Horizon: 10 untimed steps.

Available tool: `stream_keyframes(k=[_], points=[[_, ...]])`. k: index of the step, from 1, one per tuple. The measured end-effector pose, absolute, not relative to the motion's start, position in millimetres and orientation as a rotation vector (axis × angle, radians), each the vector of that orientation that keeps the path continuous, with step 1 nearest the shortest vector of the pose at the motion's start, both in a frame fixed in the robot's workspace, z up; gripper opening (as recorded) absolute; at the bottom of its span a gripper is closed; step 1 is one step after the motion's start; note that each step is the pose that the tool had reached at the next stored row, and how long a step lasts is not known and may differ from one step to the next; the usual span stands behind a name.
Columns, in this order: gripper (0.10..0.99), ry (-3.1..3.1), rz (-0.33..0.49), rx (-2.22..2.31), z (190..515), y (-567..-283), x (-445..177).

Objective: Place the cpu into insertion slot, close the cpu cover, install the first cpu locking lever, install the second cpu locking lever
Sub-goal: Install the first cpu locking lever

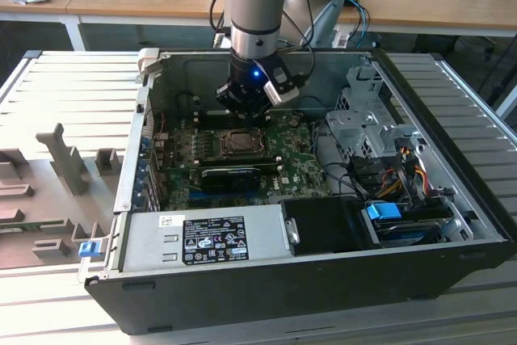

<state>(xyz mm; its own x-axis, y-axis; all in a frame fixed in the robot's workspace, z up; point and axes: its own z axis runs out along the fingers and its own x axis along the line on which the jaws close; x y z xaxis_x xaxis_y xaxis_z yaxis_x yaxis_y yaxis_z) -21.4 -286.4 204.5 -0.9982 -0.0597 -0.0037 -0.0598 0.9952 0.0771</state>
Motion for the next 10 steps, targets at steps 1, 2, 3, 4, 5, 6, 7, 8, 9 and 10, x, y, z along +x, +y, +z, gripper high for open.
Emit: stream_keyframes(k=[1,2,3,4,5,6,7,8,9,10], points=[[0.106,3.136,0.121,-0.094,204.3,-286.7,-21.4],[0.106,3.136,0.121,-0.094,204.1,-287.2,-21.4],[0.106,3.136,0.121,-0.094,203.9,-287.8,-21.4],[0.106,3.136,0.122,-0.094,203.6,-288.4,-21.4],[0.106,3.136,0.121,-0.094,203.4,-288.9,-21.4],[0.106,3.136,0.122,-0.094,203.1,-289.2,-21.4],[0.106,3.136,0.122,-0.094,202.7,-289.4,-21.4],[0.106,3.136,0.122,-0.093,202.1,-289.4,-21.4],[0.106,3.136,0.121,-0.094,201.7,-289.5,-21.4],[0.106,3.137,0.122,-0.094,201.0,-289.6,-21.3]])
